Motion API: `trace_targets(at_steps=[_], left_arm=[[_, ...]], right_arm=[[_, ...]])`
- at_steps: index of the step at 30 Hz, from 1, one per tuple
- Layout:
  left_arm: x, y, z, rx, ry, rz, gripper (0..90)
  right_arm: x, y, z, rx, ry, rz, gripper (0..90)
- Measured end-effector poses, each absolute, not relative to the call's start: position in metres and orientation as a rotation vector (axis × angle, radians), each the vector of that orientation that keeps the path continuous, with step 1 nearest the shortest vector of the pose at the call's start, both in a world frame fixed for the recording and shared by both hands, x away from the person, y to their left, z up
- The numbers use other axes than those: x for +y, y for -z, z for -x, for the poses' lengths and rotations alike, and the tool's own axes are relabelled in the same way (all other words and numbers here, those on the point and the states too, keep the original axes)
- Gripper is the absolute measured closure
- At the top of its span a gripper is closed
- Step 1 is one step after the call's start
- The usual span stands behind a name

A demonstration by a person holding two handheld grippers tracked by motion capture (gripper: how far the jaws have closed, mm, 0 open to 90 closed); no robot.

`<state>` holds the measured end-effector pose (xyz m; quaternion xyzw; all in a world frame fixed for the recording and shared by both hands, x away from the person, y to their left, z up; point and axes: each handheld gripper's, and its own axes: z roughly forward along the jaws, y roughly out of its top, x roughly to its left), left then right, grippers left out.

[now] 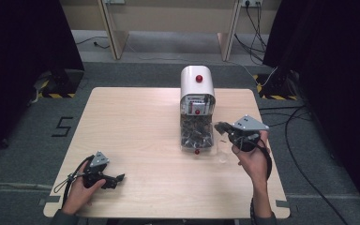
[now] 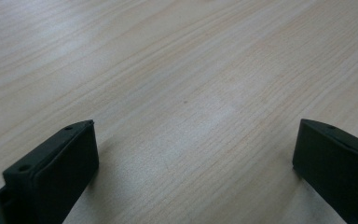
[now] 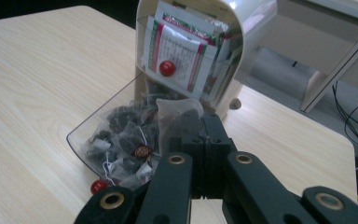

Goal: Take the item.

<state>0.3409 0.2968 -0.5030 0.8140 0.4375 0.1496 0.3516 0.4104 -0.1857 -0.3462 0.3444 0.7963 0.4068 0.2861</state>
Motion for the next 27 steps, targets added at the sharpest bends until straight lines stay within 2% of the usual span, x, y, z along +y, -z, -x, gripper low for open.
trace_targets(at_steps=[27], left_arm=[[0.297, 0.503, -0.341, 1.133, -0.387, -2.107, 0.0]], right_arm=[[-0.201, 0.363, -0.412, 2.275, -0.986, -0.969, 90.0]])
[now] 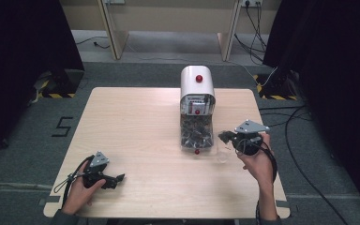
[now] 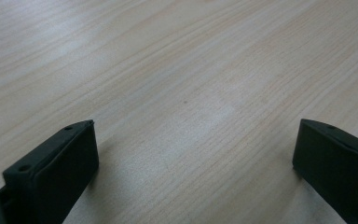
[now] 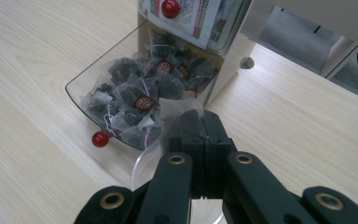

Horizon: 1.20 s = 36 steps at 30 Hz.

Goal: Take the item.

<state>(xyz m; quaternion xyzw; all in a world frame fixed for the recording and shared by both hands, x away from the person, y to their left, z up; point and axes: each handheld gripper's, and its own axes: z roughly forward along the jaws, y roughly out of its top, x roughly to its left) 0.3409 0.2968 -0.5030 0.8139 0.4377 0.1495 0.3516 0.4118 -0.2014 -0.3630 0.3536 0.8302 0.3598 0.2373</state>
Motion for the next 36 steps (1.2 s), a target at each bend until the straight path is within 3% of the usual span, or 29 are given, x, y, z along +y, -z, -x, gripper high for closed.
trace_targets(at_steps=[36], left_arm=[[0.297, 0.503, -0.341, 1.133, -0.387, -2.108, 0.0]], right_arm=[[-0.212, 0.386, -0.421, 2.437, -0.879, -1.022, 90.0]])
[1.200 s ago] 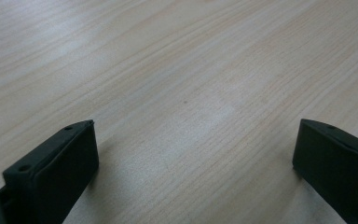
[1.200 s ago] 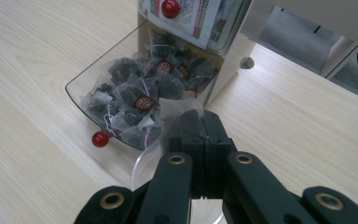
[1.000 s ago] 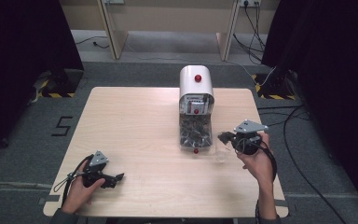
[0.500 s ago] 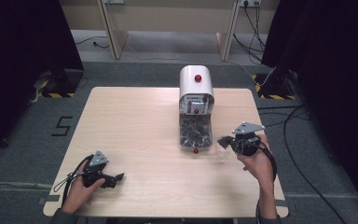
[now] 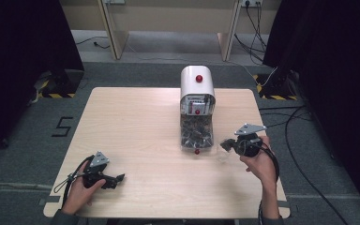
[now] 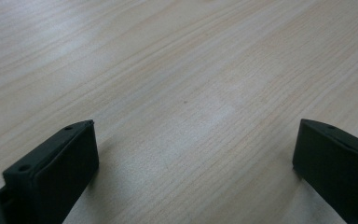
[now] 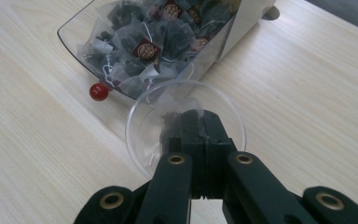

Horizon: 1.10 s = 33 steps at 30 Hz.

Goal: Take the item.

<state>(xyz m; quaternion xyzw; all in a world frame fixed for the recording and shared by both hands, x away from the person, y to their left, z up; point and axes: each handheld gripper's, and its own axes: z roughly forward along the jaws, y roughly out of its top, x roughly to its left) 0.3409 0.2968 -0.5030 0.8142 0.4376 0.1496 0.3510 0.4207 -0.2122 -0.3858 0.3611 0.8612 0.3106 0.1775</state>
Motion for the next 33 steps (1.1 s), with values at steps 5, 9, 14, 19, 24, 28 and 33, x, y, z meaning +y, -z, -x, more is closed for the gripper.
trace_targets(at_steps=[5, 9, 14, 19, 24, 28, 33], left_arm=[[0.2968, 0.503, -0.3409, 1.133, -0.387, -2.107, 0.0], [0.2968, 0.503, -0.3409, 1.133, -0.387, -2.107, 0.0], [0.2968, 0.503, -0.3409, 1.133, -0.387, -2.107, 0.0], [0.2968, 0.503, -0.3409, 1.133, -0.387, -2.107, 0.0], [0.2968, 0.503, -0.3409, 1.133, -0.387, -2.108, 0.0], [0.2968, 0.503, -0.3409, 1.133, -0.387, -2.107, 0.0], [0.2968, 0.503, -0.3409, 1.133, -0.387, -2.107, 0.0]], right_arm=[[-0.2106, 0.3908, -0.4233, 2.451, -0.879, -1.02, 90.0], [-0.2103, 0.3932, -0.4246, 2.459, -0.88, -1.03, 89.0], [-0.2095, 0.3933, -0.4246, 2.463, -0.878, -1.023, 88.9], [-0.2084, 0.3933, -0.4242, 2.462, -0.881, -1.027, 87.4], [-0.2083, 0.3934, -0.4244, 2.46, -0.887, -1.028, 84.9], [-0.2074, 0.393, -0.4245, 2.453, -0.903, -1.021, 80.9], [-0.2077, 0.3899, -0.4235, 2.434, -0.925, -1.011, 76.3]])
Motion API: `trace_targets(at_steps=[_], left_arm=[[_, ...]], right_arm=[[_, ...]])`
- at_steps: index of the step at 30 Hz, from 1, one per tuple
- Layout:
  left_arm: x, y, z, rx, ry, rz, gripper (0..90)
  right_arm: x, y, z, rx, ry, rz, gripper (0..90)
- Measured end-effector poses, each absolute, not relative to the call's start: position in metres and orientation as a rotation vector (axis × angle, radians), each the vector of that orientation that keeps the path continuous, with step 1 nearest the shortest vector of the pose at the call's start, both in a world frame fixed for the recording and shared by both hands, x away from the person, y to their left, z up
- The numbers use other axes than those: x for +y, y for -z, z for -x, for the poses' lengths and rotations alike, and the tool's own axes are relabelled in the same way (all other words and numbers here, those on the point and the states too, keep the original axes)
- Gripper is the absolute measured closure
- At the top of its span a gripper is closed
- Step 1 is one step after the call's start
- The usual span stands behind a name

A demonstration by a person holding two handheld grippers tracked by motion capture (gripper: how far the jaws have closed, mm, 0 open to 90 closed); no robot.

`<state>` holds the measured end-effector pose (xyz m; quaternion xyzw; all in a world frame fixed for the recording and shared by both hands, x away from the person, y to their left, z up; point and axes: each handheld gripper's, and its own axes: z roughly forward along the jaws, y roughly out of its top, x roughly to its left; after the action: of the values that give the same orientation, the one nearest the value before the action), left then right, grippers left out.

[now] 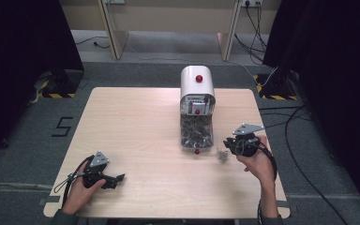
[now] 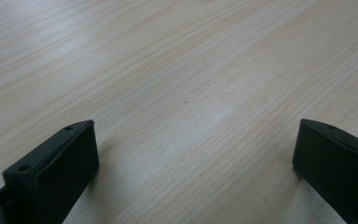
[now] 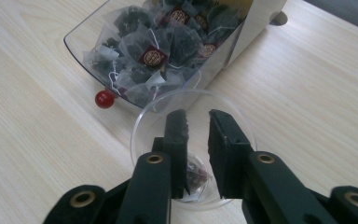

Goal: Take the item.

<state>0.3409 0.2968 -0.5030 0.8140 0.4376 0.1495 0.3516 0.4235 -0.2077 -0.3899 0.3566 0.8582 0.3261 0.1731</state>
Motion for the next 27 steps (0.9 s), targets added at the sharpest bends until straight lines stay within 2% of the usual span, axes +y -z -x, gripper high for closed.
trace_targets(at_steps=[5, 8, 13, 14, 20, 27], left_arm=[[0.2968, 0.503, -0.3409, 1.132, -0.387, -2.107, 0.0], [0.2968, 0.503, -0.3409, 1.133, -0.387, -2.107, 0.0], [0.2968, 0.503, -0.3409, 1.133, -0.387, -2.107, 0.0], [0.2968, 0.503, -0.3409, 1.133, -0.387, -2.107, 0.0], [0.2968, 0.503, -0.3409, 1.132, -0.387, -2.107, 0.0], [0.2968, 0.503, -0.3409, 1.132, -0.387, -2.107, 0.0]], right_arm=[[-0.2089, 0.3865, -0.4224, 2.413, -0.946, -1.012, 71.8], [-0.21, 0.384, -0.4223, 2.371, -0.98, -1.018, 61.6], [-0.2101, 0.3836, -0.4226, 2.338, -0.999, -1.031, 54.9], [-0.2105, 0.3833, -0.4232, 2.319, -1.017, -1.038, 50.3], [-0.2095, 0.3843, -0.4248, 2.276, -1.028, -1.042, 39.6], [-0.2112, 0.3857, -0.427, 2.25, -1.042, -1.053, 34.0]])
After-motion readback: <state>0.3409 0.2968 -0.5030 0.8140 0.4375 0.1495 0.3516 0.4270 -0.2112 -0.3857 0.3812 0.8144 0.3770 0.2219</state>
